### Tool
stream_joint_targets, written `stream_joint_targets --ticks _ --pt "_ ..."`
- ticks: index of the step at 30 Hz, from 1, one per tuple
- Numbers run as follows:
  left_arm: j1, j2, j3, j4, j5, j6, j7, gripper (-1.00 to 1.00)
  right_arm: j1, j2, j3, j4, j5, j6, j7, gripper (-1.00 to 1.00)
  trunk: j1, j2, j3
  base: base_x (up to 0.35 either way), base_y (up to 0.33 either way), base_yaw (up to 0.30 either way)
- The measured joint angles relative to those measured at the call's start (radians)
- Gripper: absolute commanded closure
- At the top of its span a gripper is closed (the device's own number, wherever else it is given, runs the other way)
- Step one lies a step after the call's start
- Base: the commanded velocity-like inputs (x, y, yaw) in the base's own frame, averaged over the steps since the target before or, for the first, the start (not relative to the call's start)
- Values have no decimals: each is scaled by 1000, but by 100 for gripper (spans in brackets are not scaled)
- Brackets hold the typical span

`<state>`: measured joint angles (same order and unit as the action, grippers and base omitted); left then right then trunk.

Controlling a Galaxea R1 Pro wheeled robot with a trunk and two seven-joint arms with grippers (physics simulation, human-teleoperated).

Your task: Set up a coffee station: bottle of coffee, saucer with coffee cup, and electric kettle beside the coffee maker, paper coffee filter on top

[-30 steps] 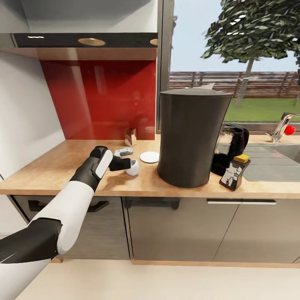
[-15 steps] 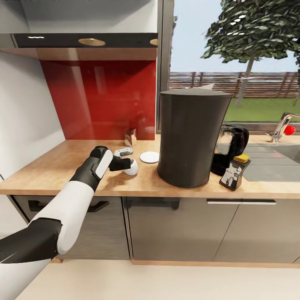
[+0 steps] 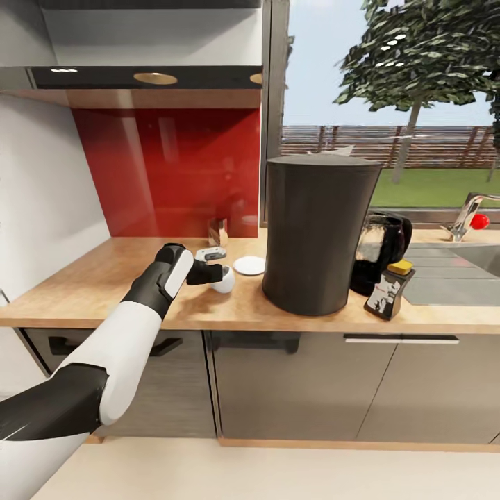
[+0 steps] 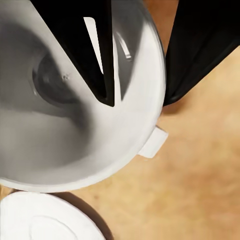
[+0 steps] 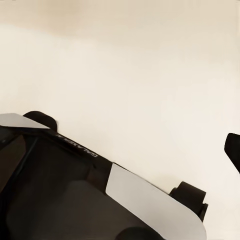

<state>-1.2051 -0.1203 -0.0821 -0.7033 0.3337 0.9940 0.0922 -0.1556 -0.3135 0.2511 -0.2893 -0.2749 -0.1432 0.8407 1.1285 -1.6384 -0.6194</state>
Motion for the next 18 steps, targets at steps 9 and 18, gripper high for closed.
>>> stream_joint_targets --ticks 9,18 --pt "-6 -11 0 -11 0 -1 0 100 0 0 0 0 0 0 0 -100 0 0 14 0 0 0" --pt "-212 -18 1 106 -6 -1 5 100 0 0 -1 0 0 0 0 -100 0 0 28 0 0 0"
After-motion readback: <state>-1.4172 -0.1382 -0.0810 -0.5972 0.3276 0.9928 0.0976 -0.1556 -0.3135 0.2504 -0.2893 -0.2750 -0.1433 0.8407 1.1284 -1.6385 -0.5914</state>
